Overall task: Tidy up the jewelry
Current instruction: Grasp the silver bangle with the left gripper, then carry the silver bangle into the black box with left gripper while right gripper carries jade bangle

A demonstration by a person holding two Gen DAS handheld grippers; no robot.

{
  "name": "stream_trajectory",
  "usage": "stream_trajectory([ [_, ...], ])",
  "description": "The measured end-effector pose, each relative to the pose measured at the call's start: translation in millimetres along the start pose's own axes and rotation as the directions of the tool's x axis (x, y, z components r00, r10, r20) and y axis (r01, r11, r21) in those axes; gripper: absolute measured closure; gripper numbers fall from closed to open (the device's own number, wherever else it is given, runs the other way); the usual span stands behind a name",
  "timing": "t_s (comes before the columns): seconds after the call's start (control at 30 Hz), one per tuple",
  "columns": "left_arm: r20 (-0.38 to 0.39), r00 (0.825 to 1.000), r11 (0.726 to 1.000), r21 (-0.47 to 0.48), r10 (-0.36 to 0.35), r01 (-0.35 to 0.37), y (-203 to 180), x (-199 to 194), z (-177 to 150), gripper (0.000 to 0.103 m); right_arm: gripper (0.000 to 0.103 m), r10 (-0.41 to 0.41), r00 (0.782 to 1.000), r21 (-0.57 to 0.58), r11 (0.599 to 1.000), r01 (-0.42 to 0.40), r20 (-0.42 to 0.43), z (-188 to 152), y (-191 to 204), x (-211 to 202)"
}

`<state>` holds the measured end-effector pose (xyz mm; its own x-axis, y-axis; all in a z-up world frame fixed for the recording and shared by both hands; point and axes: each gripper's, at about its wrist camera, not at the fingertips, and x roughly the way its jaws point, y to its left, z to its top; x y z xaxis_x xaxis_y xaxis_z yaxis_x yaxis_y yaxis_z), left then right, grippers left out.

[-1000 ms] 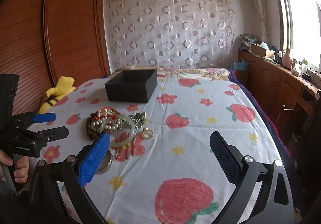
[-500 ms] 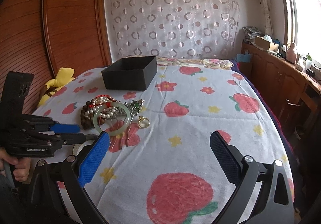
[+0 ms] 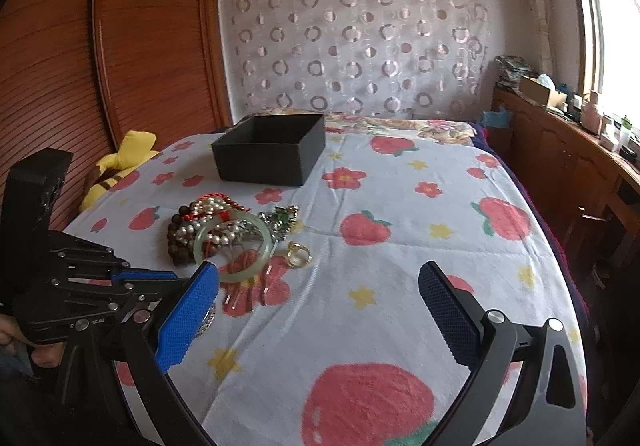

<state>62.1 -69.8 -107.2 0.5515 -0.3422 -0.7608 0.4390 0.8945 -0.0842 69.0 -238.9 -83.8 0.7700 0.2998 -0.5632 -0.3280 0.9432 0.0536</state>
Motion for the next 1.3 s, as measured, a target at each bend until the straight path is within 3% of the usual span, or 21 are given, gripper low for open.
stream_trajectory([
  [0.13, 0.032, 0.999, 0.999, -0.036, 0.012, -0.011, 14.7, -13.6, -6.2, 0.099, 0.003, 0.036, 0.999, -0.031, 0.999, -0.037, -0.016, 5.2, 9.3, 10.1],
  [0.27, 0.073, 0.996, 0.996, -0.081, 0.046, -0.04, 34.2, -28.4, -8.6, 0.099, 0.013, 0.088, 0.995, -0.071, 0.993, -0.092, -0.056, 10.1, 23.8, 28.1],
  [0.37, 0.106, 0.992, 0.992, -0.114, 0.066, -0.054, 46.3, -40.3, -8.8, 0.099, 0.019, 0.126, 0.986, -0.091, 0.986, -0.137, -0.111, 13.8, 33.3, 47.4],
  [0.53, 0.142, 0.985, 0.986, -0.148, 0.094, -0.073, 62.0, -54.7, -10.5, 0.099, 0.02, 0.19, 0.96, -0.113, 0.97, -0.216, -0.204, 19.2, 48.1, 71.6],
  [0.97, 0.188, 0.973, 0.976, -0.196, 0.13, -0.093, 79.1, -69.8, -12.4, 0.099, 0.02, 0.206, 0.931, -0.127, 0.959, -0.253, -0.302, 24.0, 57.1, 100.2],
  [1.13, 0.194, 0.971, 0.974, -0.206, 0.139, -0.098, 83.0, -71.1, -13.5, 0.099, 0.02, 0.158, 0.937, -0.196, 0.954, -0.227, -0.312, 23.4, 66.1, 104.1],
  [1.23, 0.197, 0.97, 0.972, -0.211, 0.144, -0.102, 86.2, -70.9, -12.9, 0.099, 0.028, 0.148, 0.941, -0.207, 0.954, -0.217, -0.304, 24.8, 65.5, 103.4],
  [1.3, 0.202, 0.968, 0.972, -0.213, 0.147, -0.103, 87.4, -70.6, -11.6, 0.099, 0.028, 0.126, 0.951, -0.216, 0.957, -0.191, -0.283, 27.6, 62.8, 97.8],
])
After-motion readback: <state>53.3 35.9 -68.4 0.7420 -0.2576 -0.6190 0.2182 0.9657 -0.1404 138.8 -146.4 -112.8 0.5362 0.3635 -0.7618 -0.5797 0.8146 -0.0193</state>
